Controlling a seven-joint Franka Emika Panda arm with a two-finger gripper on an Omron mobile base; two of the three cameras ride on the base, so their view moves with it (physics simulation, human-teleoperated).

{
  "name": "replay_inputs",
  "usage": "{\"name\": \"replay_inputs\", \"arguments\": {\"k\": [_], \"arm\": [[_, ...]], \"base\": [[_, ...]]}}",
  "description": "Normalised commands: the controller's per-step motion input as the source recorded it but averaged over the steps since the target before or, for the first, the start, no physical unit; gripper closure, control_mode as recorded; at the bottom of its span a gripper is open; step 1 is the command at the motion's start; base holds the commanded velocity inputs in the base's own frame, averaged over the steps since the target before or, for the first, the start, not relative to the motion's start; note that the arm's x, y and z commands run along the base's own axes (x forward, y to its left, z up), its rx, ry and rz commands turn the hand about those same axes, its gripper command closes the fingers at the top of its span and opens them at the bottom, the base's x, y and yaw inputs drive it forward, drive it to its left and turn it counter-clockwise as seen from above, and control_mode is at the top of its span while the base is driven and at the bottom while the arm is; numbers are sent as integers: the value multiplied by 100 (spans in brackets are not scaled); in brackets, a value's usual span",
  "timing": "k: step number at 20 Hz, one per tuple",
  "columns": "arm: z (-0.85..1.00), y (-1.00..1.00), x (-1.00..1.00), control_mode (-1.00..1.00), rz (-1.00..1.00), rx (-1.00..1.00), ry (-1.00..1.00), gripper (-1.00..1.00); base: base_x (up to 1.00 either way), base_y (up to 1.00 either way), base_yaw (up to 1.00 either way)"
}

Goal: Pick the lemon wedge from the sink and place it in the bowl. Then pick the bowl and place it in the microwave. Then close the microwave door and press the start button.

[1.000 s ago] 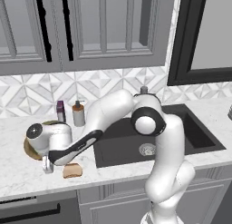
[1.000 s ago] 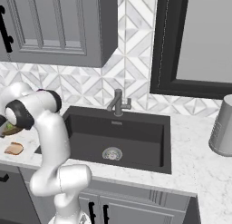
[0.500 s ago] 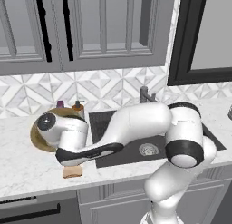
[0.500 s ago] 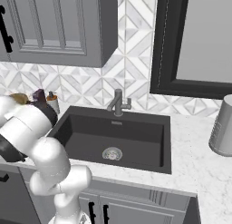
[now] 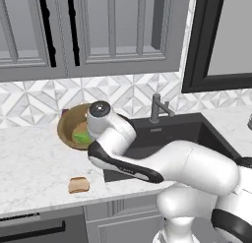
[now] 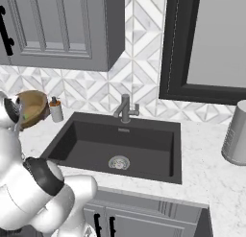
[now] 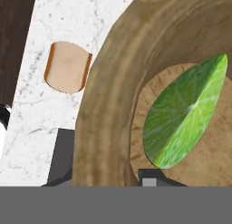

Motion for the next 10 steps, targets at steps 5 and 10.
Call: {"name": "replay_inputs", "arguments": {"k": [5, 10], "arm": [[46, -97, 0, -100, 9, 10, 12, 100], [32, -77, 0, -100, 1, 14, 13, 100]], "base": [[0, 0, 0], [0, 0, 0]]}}
